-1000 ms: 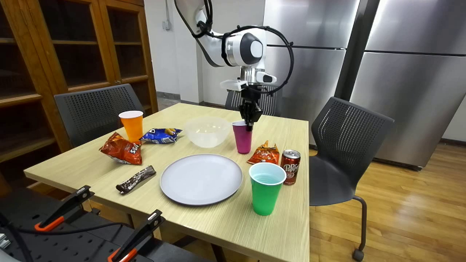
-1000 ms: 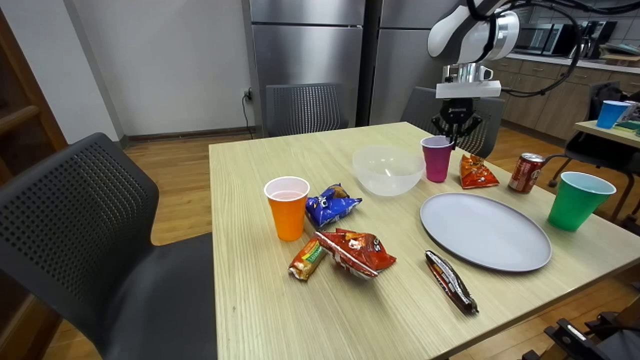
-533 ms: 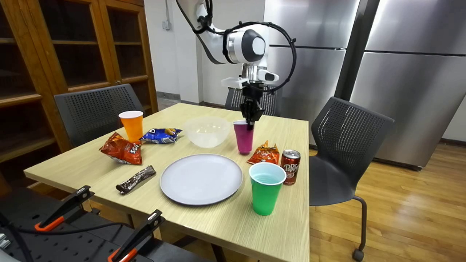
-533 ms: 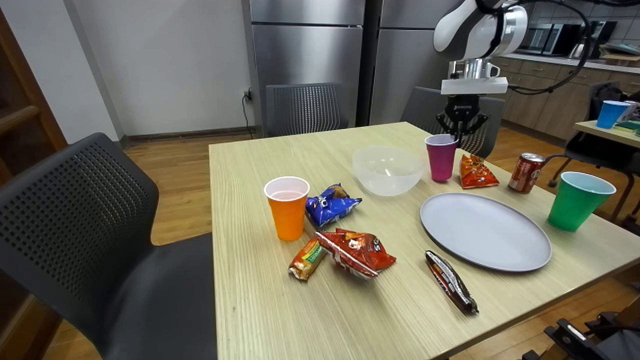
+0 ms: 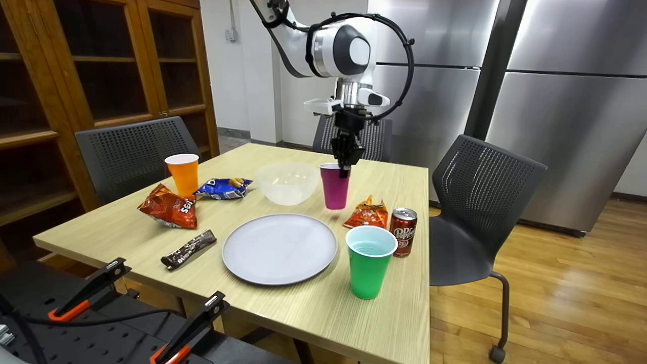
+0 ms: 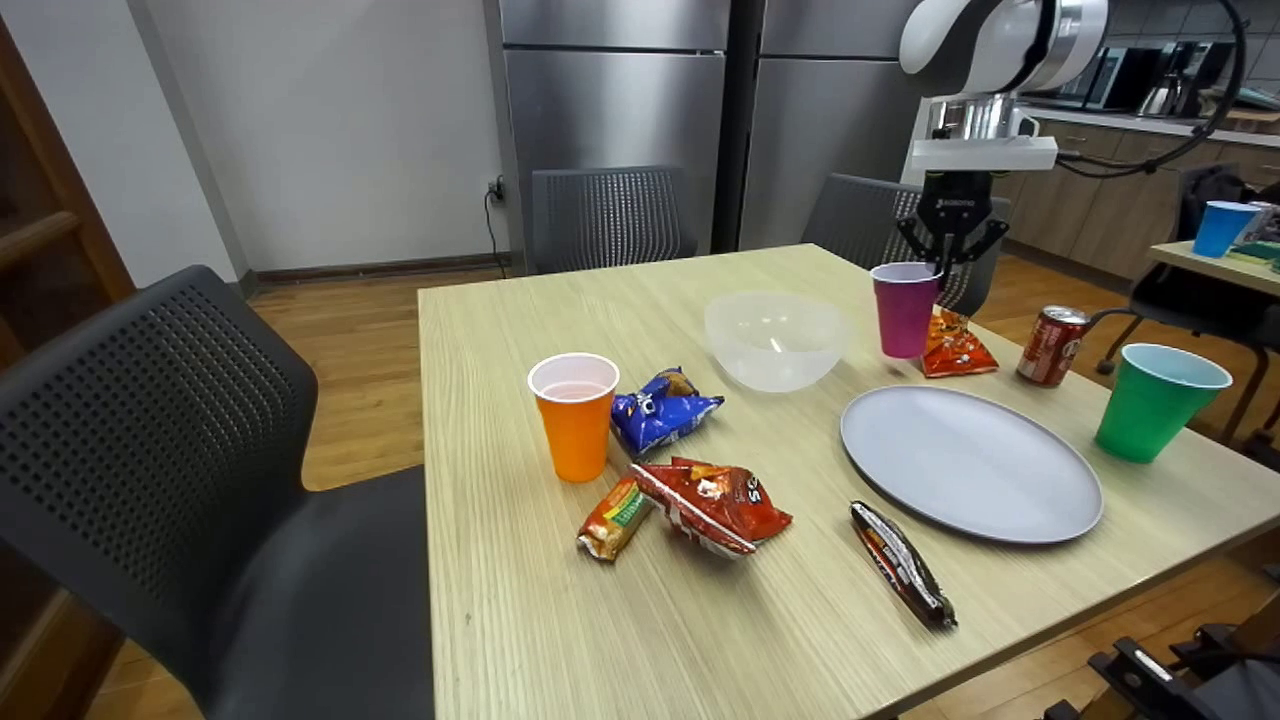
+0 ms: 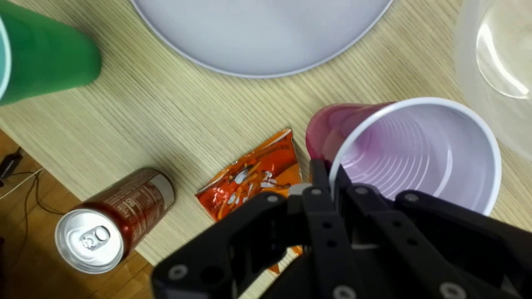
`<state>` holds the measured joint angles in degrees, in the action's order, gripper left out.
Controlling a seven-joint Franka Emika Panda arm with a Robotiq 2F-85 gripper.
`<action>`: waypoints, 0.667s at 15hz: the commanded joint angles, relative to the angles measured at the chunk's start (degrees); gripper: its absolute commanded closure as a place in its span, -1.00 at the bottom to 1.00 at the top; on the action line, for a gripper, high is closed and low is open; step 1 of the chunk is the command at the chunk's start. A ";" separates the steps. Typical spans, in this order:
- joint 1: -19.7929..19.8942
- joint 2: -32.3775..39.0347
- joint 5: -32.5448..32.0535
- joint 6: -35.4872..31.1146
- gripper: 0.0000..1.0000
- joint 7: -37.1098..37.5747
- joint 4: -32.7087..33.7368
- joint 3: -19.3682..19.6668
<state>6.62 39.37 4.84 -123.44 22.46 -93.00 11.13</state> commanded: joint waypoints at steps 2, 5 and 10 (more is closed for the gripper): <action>0.19 -8.75 1.17 -3.85 0.98 -1.00 -12.07 -0.42; -0.10 -12.53 0.89 -6.37 0.98 -0.89 -18.40 -0.27; -0.75 -17.64 0.57 -10.07 0.98 -0.81 -27.48 -0.37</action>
<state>6.33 27.07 4.96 -130.73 22.39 -113.32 11.11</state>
